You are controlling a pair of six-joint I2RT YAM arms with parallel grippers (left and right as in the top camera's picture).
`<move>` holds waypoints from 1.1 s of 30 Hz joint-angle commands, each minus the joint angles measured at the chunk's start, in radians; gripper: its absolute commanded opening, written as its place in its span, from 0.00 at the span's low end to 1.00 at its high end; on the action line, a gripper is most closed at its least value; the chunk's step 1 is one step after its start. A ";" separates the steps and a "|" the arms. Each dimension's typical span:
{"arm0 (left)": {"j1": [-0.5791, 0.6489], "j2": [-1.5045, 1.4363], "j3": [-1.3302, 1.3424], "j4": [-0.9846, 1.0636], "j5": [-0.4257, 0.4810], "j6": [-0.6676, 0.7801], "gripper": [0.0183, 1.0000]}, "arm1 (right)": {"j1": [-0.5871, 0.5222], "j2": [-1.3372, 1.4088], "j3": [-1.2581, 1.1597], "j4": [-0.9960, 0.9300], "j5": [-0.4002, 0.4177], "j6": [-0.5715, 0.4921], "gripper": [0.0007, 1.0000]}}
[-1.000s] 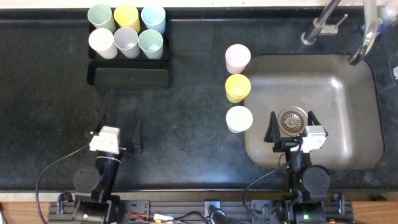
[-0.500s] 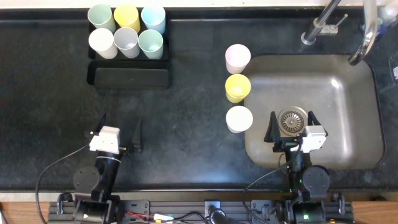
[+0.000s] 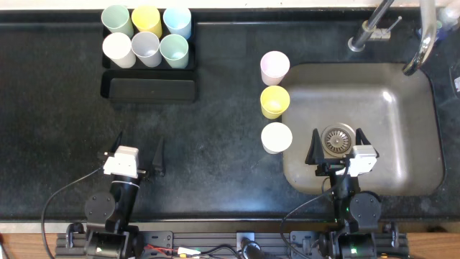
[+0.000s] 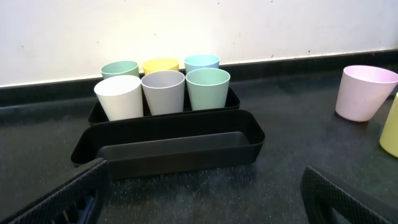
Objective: Store Cups
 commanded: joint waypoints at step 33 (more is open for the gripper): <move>-0.115 1.498 1.587 -0.483 0.316 -0.134 1.00 | 0.006 -0.009 -0.013 0.004 -0.007 0.008 1.00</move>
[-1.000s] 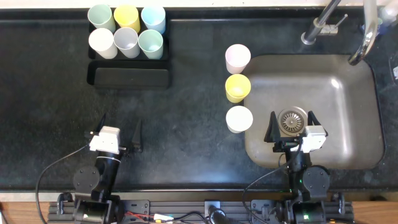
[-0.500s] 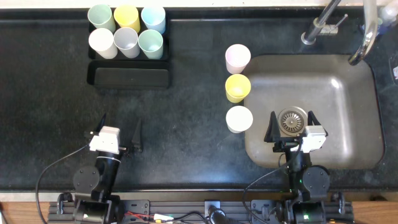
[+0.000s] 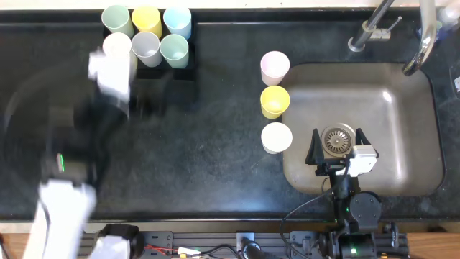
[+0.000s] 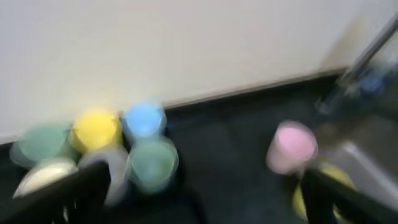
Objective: Store Cups
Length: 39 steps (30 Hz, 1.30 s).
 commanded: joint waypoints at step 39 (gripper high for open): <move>-0.445 1.283 1.279 -0.844 -0.150 -0.882 0.99 | 0.005 -0.008 -0.013 0.004 -0.006 0.008 1.00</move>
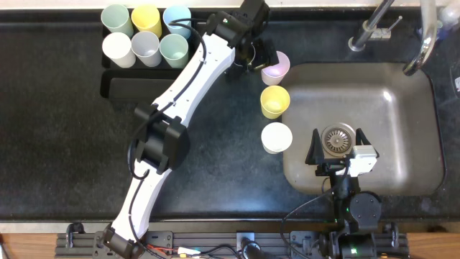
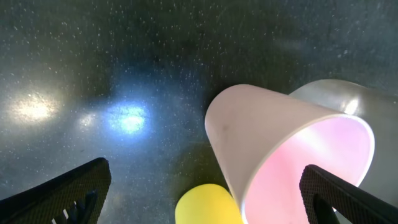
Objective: Store Cups
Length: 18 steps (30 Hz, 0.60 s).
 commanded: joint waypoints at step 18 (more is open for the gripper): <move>-0.008 0.034 0.024 0.066 -0.019 -0.018 0.02 | 0.005 -0.007 -0.013 0.005 -0.006 0.008 1.00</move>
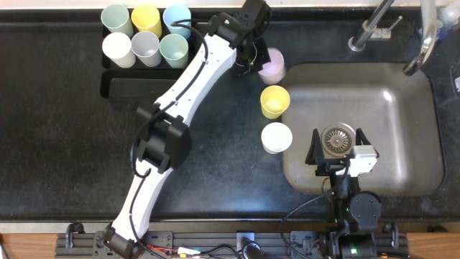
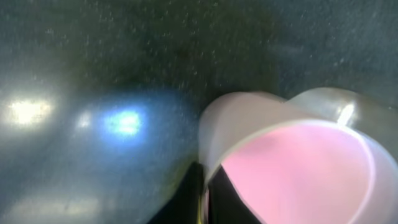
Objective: Store Cups
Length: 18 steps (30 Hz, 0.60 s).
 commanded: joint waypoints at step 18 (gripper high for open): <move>0.262 -0.492 0.023 -0.508 -0.287 -0.034 0.02 | 0.005 -0.007 -0.013 0.005 -0.006 0.008 1.00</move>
